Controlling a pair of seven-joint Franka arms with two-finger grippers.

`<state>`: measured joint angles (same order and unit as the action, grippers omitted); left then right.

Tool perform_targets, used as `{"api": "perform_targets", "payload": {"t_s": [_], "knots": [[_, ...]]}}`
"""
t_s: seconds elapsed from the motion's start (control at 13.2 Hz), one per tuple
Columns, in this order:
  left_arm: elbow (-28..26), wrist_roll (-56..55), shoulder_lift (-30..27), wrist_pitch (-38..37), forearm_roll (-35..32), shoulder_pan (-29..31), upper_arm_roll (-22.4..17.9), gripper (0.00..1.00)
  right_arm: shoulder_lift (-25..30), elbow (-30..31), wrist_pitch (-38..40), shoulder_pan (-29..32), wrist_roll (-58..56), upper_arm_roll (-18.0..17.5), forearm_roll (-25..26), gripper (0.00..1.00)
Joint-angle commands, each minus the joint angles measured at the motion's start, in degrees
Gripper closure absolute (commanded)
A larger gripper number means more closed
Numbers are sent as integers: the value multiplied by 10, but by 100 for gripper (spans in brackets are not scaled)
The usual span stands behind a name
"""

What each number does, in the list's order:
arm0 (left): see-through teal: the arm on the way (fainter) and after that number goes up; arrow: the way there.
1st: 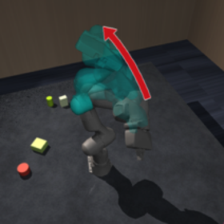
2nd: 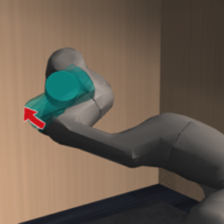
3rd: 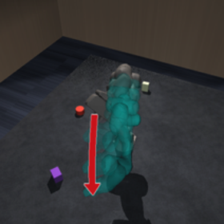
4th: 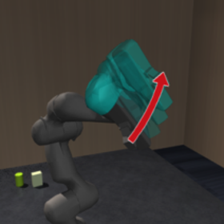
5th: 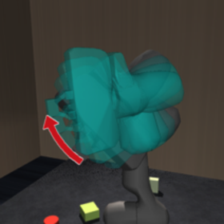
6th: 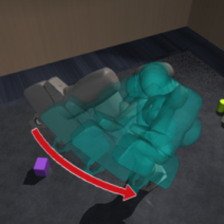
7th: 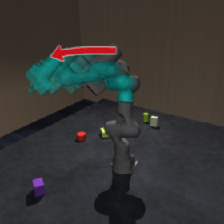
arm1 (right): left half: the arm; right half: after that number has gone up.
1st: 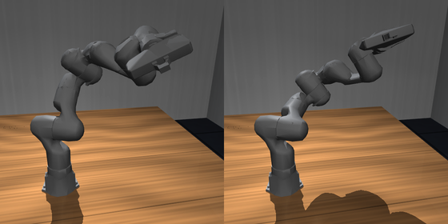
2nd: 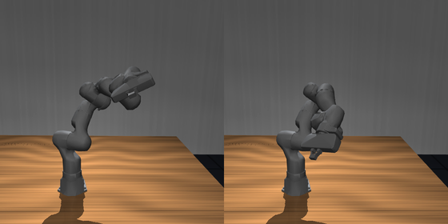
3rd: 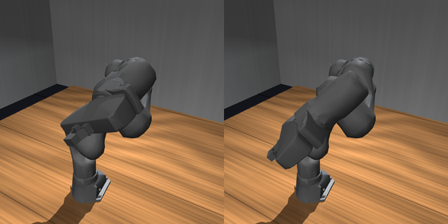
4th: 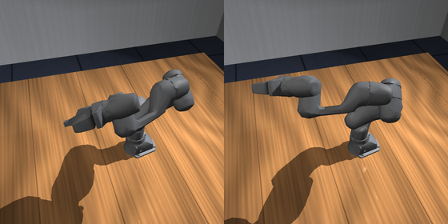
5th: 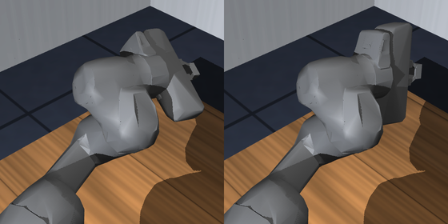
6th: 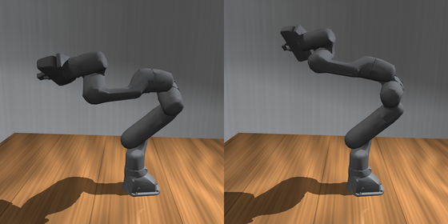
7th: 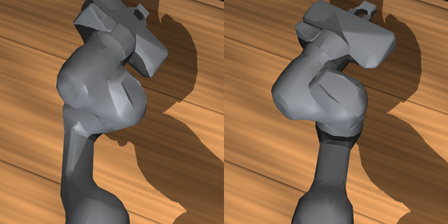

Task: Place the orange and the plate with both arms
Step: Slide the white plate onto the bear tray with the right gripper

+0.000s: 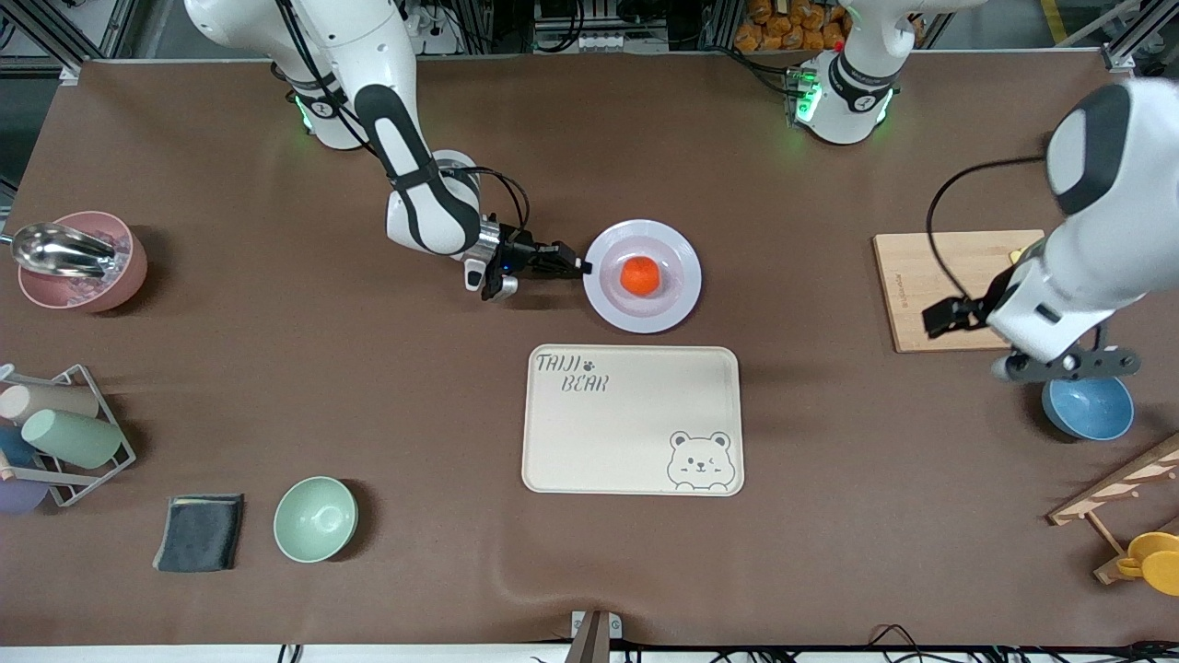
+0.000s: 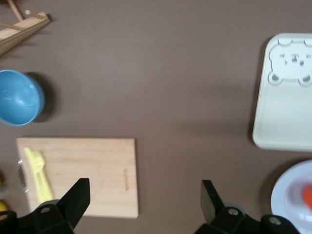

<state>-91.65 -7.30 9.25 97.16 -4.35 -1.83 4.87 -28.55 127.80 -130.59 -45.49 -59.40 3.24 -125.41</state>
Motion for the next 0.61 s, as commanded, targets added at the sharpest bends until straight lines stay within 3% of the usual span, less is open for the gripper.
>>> {"api": "perform_targets", "payload": {"t_s": [0.0,0.3,0.53], "knots": [[-26,39,-67,-33,37,-26,-41,0,30,2,-5,1,-1,2,-43,100],[-15,71,-98,-81,58,-20,-43,0,50,-11,-7,1,38,3,-72,100],[-8,63,-114,-94,58,-25,-34,0,43,-54,-13,11,75,5,-79,100]]}}
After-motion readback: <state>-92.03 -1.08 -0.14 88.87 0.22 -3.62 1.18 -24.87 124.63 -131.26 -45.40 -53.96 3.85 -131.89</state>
